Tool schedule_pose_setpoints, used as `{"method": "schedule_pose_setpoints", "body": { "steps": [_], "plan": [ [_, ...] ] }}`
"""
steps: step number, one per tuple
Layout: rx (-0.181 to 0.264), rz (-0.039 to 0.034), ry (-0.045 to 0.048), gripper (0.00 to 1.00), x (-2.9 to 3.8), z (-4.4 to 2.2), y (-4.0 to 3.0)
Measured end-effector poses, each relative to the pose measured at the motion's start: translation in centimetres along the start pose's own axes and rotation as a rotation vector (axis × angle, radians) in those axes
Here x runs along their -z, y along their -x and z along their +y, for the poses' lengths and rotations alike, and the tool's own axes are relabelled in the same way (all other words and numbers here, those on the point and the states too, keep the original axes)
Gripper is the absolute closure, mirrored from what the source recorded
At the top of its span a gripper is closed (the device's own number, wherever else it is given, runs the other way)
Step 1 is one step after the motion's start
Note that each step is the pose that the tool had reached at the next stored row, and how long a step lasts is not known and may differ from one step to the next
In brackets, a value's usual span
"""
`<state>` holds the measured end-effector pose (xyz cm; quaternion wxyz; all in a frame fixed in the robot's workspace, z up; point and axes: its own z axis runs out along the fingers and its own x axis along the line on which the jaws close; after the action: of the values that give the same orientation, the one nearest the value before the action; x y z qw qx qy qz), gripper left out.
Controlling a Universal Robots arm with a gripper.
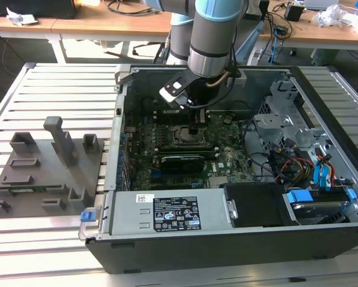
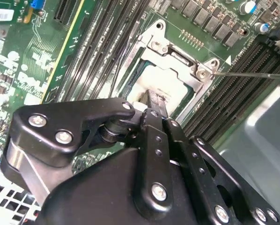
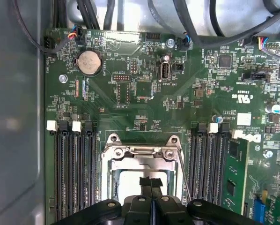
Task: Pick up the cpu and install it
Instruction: 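Close the cpu cover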
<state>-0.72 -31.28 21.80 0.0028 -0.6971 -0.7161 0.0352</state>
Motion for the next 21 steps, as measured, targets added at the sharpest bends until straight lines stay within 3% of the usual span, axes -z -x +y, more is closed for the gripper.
{"method": "schedule_pose_setpoints", "body": {
  "steps": [8,15,21],
  "plan": [
    [0.0,0.0,0.0001,0.89,1.72,-0.09,0.08],
    [0.0,-0.0008,0.0001,0.89,2.65,-0.14,0.12],
    [0.0,-0.0024,0.0,0.89,4.62,-0.25,0.21]
  ]
}}
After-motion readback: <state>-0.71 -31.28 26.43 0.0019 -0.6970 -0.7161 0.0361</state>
